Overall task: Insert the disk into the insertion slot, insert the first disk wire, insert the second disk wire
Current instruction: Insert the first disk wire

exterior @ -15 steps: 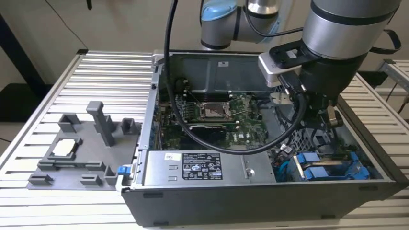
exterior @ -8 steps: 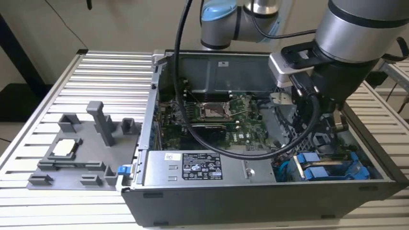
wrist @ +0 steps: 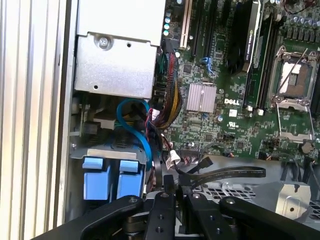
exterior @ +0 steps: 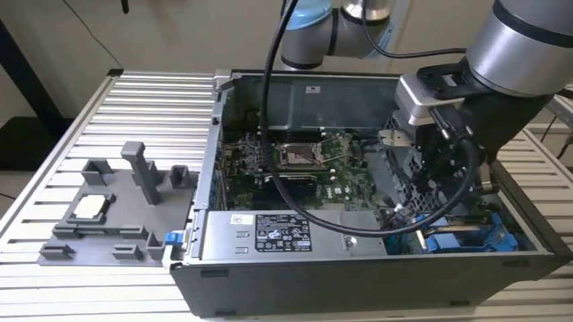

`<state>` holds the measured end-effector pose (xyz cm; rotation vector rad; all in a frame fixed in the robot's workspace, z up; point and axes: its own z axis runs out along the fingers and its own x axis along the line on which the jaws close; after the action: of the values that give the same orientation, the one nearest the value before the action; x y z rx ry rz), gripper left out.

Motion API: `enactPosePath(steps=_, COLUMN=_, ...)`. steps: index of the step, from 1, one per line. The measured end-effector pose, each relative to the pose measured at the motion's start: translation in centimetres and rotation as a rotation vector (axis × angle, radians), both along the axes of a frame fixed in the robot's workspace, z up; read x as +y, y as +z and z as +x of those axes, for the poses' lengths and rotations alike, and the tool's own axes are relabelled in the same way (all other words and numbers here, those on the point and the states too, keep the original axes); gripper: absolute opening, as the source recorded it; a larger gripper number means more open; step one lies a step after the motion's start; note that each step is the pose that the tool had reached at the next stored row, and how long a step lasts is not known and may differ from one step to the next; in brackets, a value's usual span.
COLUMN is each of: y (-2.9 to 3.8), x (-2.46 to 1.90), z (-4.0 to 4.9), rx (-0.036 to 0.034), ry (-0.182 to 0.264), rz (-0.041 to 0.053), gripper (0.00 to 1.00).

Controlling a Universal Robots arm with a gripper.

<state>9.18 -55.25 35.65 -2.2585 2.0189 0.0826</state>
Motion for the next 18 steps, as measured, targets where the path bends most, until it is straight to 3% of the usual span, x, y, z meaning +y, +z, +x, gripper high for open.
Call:
enactPosePath(steps=2, y=-0.10, x=-0.27, z=0.50, rx=0.0156, ry=0.000, rz=0.0001, gripper=0.16)
enactPosePath(steps=3, y=-0.14, x=-0.40, z=0.71, rx=0.0197, ry=0.000, rz=0.0002, gripper=0.16)
enactPosePath(steps=8, y=-0.37, x=-1.20, z=1.53, rx=0.0250, ry=0.000, rz=0.0020, gripper=0.16)
enactPosePath(steps=18, y=-0.41, x=-2.85, z=3.97, rx=0.0495, ry=0.000, rz=0.0048, gripper=0.16)
